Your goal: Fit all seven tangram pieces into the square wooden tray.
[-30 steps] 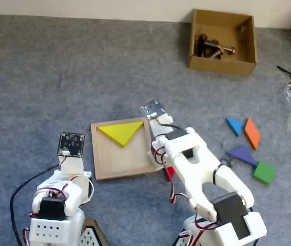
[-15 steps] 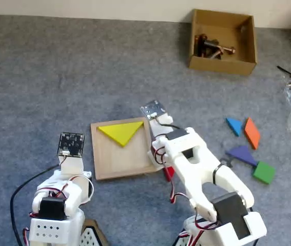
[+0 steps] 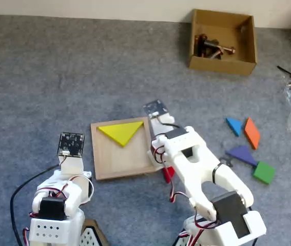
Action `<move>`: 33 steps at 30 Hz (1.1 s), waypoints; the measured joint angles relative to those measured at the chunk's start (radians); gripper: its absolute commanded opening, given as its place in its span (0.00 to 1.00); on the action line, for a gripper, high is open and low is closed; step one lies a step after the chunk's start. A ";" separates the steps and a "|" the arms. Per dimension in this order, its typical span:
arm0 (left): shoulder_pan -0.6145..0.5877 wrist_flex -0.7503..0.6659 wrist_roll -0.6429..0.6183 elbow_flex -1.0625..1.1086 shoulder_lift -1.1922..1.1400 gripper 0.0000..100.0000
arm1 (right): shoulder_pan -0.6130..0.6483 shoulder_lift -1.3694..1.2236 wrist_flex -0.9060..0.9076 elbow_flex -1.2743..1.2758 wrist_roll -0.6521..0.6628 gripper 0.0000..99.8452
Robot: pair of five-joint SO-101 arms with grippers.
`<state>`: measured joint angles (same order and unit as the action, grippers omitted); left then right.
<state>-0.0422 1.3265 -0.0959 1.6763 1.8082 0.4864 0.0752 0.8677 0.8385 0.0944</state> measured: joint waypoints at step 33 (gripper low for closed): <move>0.000 0.000 0.000 0.000 0.000 0.01 | 0.005 -0.021 0.215 -0.166 -0.052 0.24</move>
<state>-0.0422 1.3265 -0.0959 1.6763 1.8082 0.4910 0.0537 1.0825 0.6728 0.0422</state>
